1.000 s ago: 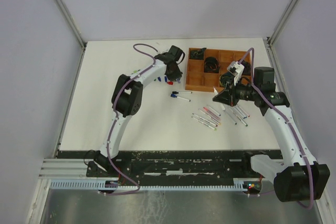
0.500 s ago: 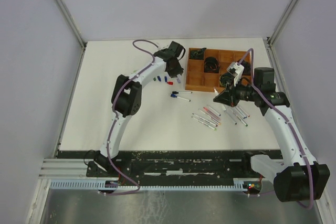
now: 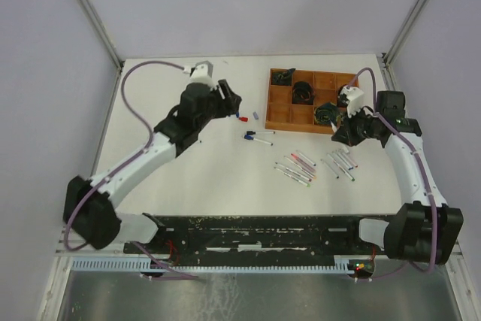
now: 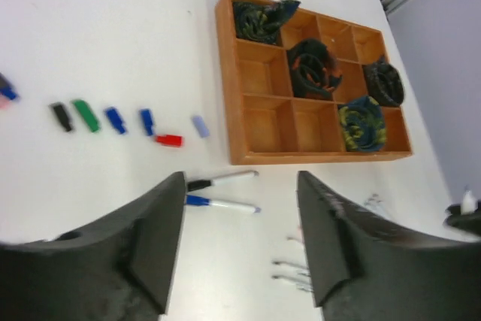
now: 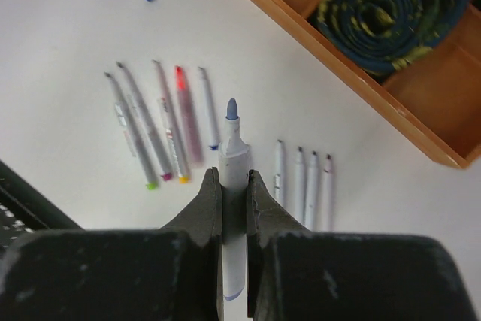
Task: Open the pen caps
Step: Place the pen at the center of the board.
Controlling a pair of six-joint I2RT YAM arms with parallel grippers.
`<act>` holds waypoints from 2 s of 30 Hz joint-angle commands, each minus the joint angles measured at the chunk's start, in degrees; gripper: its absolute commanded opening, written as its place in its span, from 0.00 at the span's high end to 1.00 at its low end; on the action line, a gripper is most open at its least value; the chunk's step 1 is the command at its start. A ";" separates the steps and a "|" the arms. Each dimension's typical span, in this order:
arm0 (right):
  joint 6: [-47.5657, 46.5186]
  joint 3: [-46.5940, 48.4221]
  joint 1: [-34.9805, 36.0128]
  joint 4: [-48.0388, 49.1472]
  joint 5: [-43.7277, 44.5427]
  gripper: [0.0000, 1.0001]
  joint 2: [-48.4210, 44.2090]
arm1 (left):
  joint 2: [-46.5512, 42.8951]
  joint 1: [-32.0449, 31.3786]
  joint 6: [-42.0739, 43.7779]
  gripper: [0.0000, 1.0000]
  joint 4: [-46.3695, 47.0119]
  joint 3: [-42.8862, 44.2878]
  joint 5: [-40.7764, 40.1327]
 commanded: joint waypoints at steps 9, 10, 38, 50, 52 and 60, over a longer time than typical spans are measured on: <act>-14.36 2.87 -5.63 -2.72 21.12 0.93 11.82 | -29.96 -0.04 25.09 0.17 29.73 -37.20 -12.72; -15.70 2.93 -5.69 -3.00 21.72 0.93 12.30 | -29.71 0.00 25.98 0.17 30.06 -38.32 -13.70; -20.64 7.38 -5.05 0.33 30.32 0.80 31.37 | -30.96 -0.09 29.22 0.14 32.50 -45.72 -15.75; -20.44 6.28 -4.77 0.94 30.40 0.65 31.62 | -31.12 -0.08 29.21 0.14 32.39 -45.88 -15.76; -20.35 6.08 -4.77 0.94 30.40 0.64 31.17 | -31.14 -0.08 29.21 0.14 32.39 -45.88 -15.80; -20.30 4.58 -4.81 0.59 27.67 0.64 23.56 | -31.39 -0.15 29.05 0.14 32.48 -45.91 -16.02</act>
